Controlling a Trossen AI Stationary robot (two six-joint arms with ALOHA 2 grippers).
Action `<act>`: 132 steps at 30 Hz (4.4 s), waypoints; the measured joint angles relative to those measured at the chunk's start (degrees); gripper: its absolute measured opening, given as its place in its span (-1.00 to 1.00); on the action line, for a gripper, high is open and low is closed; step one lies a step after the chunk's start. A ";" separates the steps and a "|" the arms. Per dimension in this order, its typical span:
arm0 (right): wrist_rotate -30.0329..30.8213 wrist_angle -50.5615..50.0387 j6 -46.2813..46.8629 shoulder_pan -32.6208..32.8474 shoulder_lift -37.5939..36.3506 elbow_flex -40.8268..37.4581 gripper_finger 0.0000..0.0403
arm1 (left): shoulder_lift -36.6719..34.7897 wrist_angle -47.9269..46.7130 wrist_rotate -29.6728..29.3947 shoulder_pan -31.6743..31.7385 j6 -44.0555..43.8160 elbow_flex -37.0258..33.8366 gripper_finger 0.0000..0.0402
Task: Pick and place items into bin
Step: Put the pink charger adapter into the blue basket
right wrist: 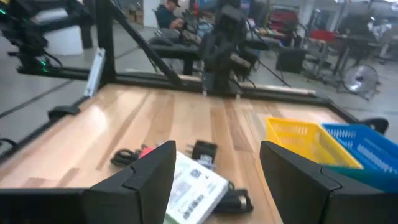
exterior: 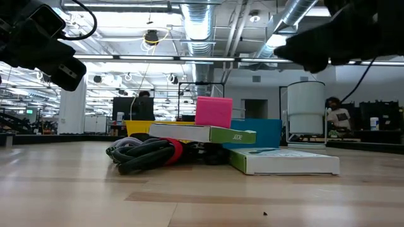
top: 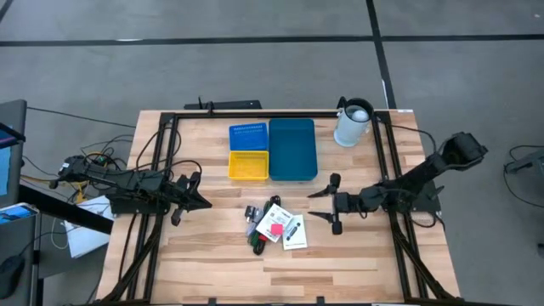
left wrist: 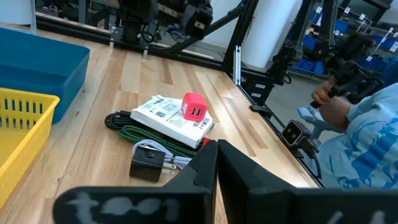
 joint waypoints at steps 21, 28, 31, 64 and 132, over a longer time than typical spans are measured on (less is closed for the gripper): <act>4.09 5.24 0.05 3.47 26.51 17.00 0.14 | -0.01 0.01 0.00 -0.02 0.02 0.00 -1.00; 4.35 -0.29 1.03 6.89 25.95 22.13 0.14 | 0.02 0.02 0.00 0.01 0.00 0.00 -1.00; 5.26 -4.77 2.43 7.62 25.89 24.14 0.14 | -0.01 -0.01 0.00 -0.02 0.00 0.00 -1.00; -1.38 -59.29 15.25 3.64 25.92 49.48 0.14 | 0.02 -0.01 0.00 -0.01 0.00 0.00 -1.00; -8.05 -62.59 16.02 -0.35 28.23 49.66 0.14 | 0.01 -0.01 0.00 -0.01 0.01 0.00 -1.00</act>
